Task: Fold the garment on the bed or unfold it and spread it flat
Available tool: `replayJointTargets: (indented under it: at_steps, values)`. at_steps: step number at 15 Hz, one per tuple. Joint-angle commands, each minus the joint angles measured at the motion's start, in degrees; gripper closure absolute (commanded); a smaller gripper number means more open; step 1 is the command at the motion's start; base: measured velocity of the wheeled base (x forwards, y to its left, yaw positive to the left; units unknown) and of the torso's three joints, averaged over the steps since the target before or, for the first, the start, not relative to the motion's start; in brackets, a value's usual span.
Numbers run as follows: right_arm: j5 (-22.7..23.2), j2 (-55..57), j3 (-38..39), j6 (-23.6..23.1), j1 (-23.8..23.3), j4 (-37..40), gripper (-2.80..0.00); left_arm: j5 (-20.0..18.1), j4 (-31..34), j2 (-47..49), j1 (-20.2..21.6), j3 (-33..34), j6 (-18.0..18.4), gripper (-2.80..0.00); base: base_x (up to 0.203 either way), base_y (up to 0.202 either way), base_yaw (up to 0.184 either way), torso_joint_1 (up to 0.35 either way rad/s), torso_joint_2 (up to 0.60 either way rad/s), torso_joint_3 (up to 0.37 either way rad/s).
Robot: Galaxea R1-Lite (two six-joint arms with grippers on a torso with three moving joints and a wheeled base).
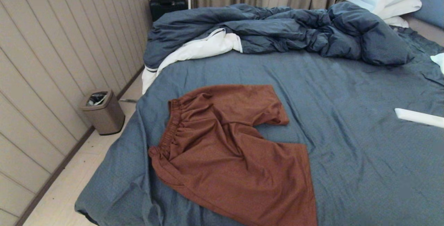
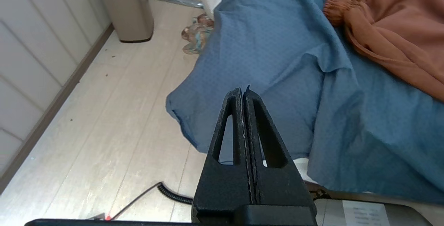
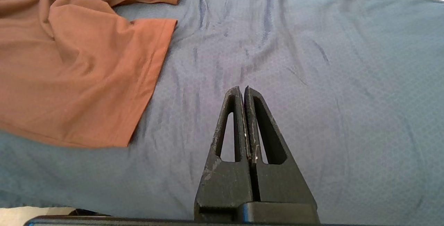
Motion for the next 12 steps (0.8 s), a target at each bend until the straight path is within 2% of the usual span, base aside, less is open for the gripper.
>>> replayJointTargets:
  at_steps: [1,12]
  values:
    - [0.0,0.2,0.1,0.2,0.0,-0.1,0.0,0.0,0.1,0.1,0.0,0.0,0.1,0.0,0.0,0.0,0.0,0.0,0.0,0.0]
    - [0.1,0.2,0.1,0.1,0.0,-0.1,0.0,0.0,0.1,0.1,0.0,0.0,0.1,0.0,0.0,0.0,0.0,0.0,0.0,0.0]
